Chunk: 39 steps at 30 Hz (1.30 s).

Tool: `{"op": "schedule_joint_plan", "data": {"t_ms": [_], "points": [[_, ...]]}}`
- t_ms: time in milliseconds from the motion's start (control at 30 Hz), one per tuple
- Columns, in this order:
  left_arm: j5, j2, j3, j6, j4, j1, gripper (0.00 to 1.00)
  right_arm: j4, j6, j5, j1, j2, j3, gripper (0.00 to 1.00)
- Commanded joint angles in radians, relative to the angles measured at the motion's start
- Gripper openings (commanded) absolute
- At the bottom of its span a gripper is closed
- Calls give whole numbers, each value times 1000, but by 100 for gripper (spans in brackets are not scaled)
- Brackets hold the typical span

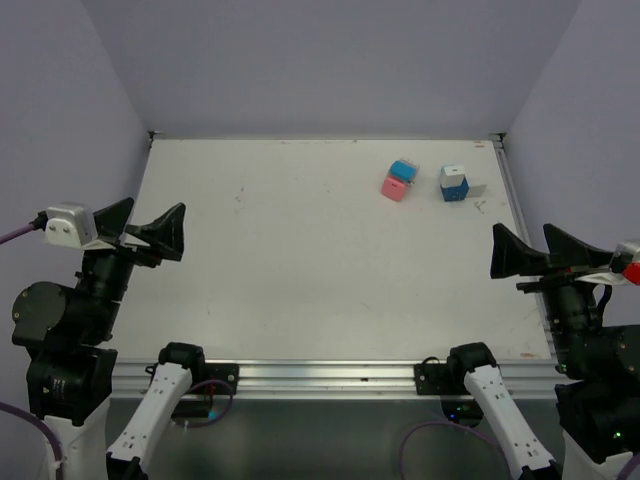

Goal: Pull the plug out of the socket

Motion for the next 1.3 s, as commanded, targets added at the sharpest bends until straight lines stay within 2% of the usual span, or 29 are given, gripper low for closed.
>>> {"op": "schedule_joint_plan", "data": {"t_ms": [0, 433, 700, 833, 1033, 1133, 1267], "points": [[-7, 14, -7, -12, 6, -3, 100, 46, 9, 0, 1, 6, -10, 99], [-21, 1, -82, 2, 20, -4, 100, 34, 84, -5, 1, 48, -100, 99], [-32, 8, -184, 11, 34, -4, 100, -52, 180, 96, 0, 205, -210, 99], [-35, 14, -252, 5, 44, -4, 100, -61, 205, 83, 1, 284, -312, 99], [-9, 8, -406, -67, 113, -4, 100, 118, 221, 104, 1, 421, -458, 99], [10, 8, -486, -80, 152, -4, 100, 256, 165, 142, 1, 489, -516, 99], [-19, 7, -561, -74, 188, -16, 100, 463, 61, 260, -5, 679, -544, 99]]}}
